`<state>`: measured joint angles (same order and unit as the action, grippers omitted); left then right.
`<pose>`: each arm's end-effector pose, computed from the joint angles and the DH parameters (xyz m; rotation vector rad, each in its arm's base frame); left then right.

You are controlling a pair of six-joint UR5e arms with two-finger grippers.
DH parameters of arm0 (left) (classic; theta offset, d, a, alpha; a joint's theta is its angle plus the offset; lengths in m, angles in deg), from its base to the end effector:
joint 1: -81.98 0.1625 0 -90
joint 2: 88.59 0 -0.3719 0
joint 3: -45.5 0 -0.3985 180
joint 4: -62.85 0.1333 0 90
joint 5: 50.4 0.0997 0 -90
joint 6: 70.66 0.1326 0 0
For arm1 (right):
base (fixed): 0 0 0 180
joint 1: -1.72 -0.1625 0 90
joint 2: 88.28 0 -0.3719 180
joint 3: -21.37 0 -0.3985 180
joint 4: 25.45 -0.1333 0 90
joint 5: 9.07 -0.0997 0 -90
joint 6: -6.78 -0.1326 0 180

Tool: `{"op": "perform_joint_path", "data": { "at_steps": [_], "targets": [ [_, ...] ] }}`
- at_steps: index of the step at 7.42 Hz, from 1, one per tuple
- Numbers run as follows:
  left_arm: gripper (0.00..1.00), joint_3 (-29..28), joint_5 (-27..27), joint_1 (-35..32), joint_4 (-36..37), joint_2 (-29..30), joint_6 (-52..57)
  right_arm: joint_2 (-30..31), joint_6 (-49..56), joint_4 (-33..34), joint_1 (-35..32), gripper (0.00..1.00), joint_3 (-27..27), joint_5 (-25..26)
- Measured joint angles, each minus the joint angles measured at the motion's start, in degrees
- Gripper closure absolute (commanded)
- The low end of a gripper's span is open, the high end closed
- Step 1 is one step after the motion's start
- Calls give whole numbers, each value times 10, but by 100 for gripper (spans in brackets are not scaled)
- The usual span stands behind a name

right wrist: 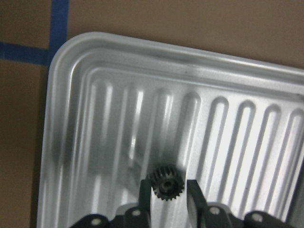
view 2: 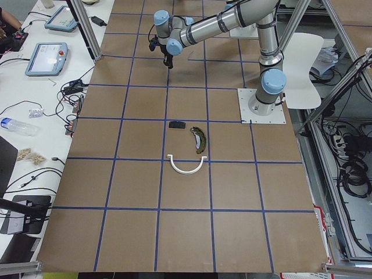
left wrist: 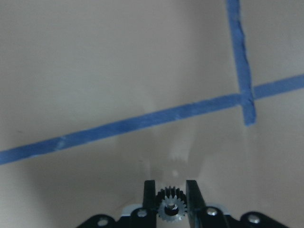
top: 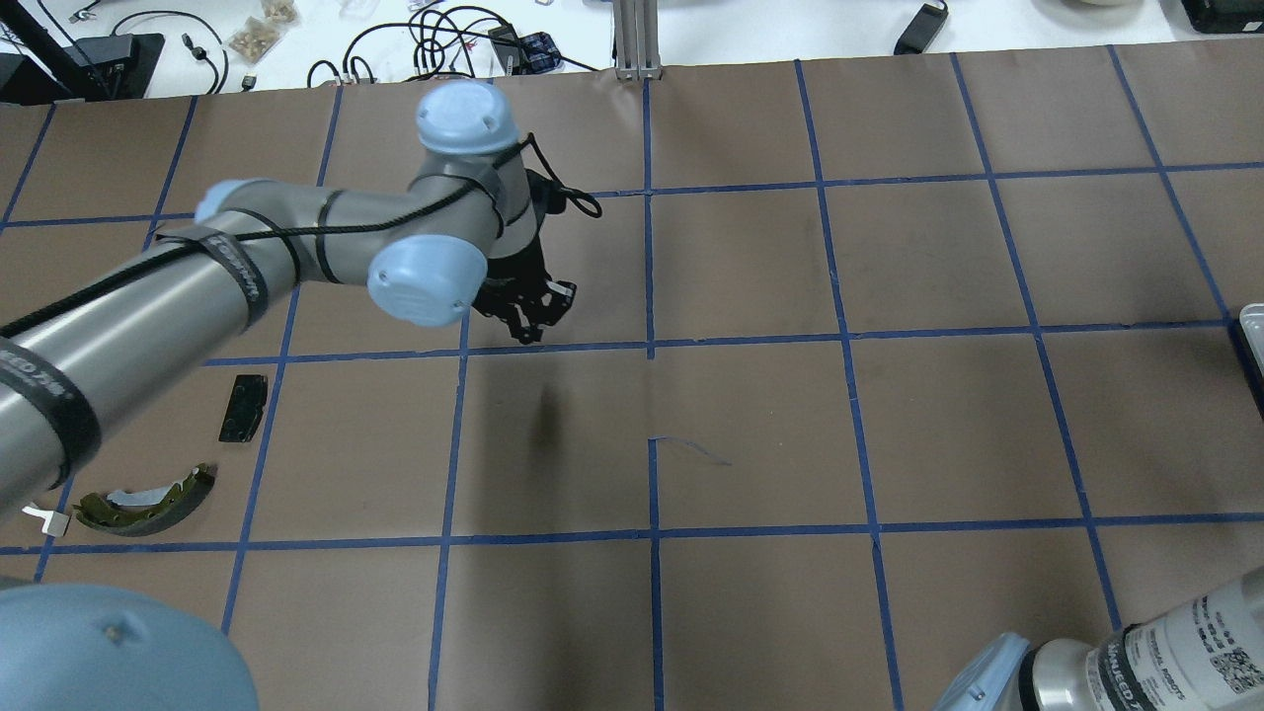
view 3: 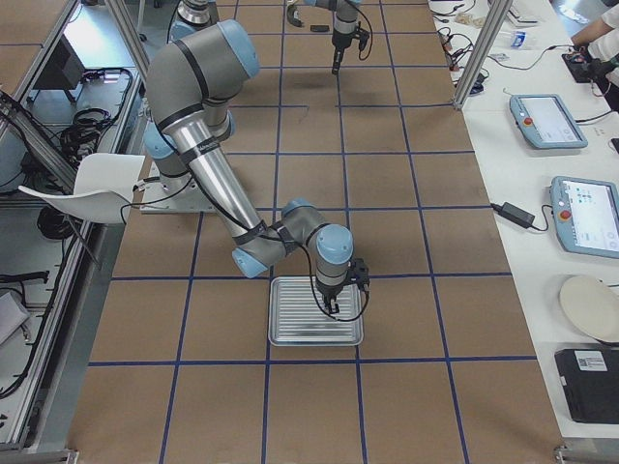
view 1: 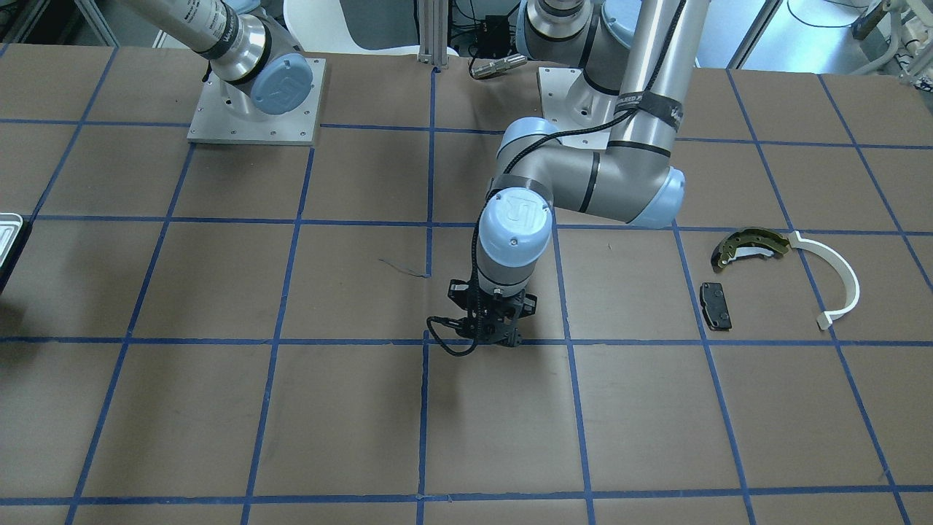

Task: Place bearing gear from tray to pile

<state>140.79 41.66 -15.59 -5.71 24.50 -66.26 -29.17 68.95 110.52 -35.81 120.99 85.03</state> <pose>-0.2037 -0.5574 0.1716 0.3263 3.0795 0.1862 -0.4049 -0.4672 0.1006 0.2504 -3.0124 -0.0132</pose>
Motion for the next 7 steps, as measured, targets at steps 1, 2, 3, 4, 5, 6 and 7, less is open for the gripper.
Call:
{"op": "perform_joint_path", "data": {
  "at_steps": [1,2,3,4,5,6,7],
  "targets": [
    [100,-36,21,45,-56,-11,55,0,2,0,0,77,0,-2],
    [100,-57,36,93,-86,-18,106,0,3,0,0,84,-1,-4],
    [100,-65,46,145,-99,-22,160,1,3,0,0,89,-2,-3],
    [100,-64,53,205,-102,-23,212,3,2,-1,0,93,-3,-2],
    [100,-57,57,265,-101,-21,257,7,1,-3,-1,94,-3,1],
    [100,-47,58,327,-97,-15,299,14,-3,-5,-3,97,-3,4],
    [100,-35,57,375,-87,-8,325,27,-18,-17,-12,98,-1,5]
  ]
}}
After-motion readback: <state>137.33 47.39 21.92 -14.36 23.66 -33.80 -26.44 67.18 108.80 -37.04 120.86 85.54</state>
